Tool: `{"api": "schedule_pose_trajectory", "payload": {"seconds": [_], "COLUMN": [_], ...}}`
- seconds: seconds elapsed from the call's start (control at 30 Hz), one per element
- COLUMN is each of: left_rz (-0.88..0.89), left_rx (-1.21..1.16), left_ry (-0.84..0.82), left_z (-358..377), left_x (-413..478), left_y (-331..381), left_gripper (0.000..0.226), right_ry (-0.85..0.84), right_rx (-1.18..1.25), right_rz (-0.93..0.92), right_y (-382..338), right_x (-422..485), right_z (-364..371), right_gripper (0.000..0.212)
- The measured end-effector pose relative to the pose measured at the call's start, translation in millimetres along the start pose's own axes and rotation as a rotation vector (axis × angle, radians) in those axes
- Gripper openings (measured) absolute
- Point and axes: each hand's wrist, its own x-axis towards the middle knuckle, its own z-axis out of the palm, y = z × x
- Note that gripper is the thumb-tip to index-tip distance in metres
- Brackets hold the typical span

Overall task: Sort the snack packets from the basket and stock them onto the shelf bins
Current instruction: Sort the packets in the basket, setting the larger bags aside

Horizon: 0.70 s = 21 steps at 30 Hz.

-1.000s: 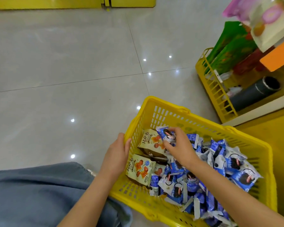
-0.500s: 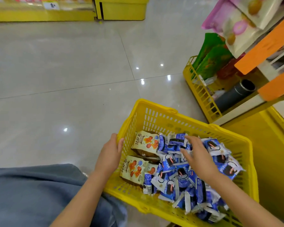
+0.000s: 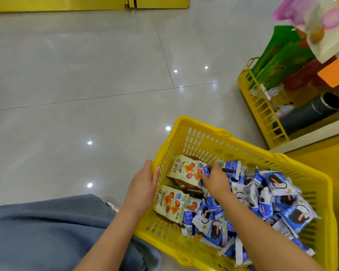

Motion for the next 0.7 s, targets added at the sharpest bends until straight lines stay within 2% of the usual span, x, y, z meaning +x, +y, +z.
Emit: {"api": "schedule_pose_trajectory", "payload": {"seconds": [0.23, 0.33, 0.4, 0.43, 0.47, 0.57, 0.6, 0.63, 0.7], "left_rz": [0.007, 0.017, 0.125, 0.187, 0.229, 0.113, 0.083, 0.094, 0.177], "left_rx": [0.004, 0.114, 0.224, 0.201, 0.102, -0.343, -0.457, -0.504, -0.475], "left_ry": [0.023, 0.114, 0.256, 0.286, 0.225, -0.277, -0.395, -0.447, -0.447], "left_z": [-0.1, -4.4, -5.2, -2.7, -0.1, 16.0, 23.0, 30.0, 42.2], "left_x": [-0.5, -3.9, -11.5, -17.1, -24.0, -46.3, -52.4, -57.8, -66.6], "left_y": [0.3, 9.6, 24.1, 33.0, 43.3, 70.9, 75.5, 78.7, 83.8], "left_gripper": [0.02, 0.028, 0.028, 0.028, 0.03, 0.035, 0.032, 0.03, 0.03], "right_ry": [0.103, 0.03, -0.08, -0.141, -0.195, -0.262, -0.269, -0.268, -0.234], "right_rx": [0.236, 0.333, 0.416, 0.474, 0.533, 0.767, 0.821, 0.832, 0.715], "right_rz": [-0.127, -0.142, -0.129, -0.123, -0.108, -0.022, 0.001, -0.003, -0.078], "right_y": [6.7, 4.5, 4.1, 4.3, 4.6, 5.2, 6.7, 8.8, 16.1], "right_x": [-25.4, -49.2, -69.1, -80.1, -90.9, -116.6, -122.1, -127.2, -135.3], "right_z": [-28.5, -51.0, -62.9, -66.3, -67.8, -69.5, -69.4, -69.7, -71.7], "right_gripper": [0.045, 0.04, 0.036, 0.032, 0.028, 0.023, 0.022, 0.019, 0.013]}}
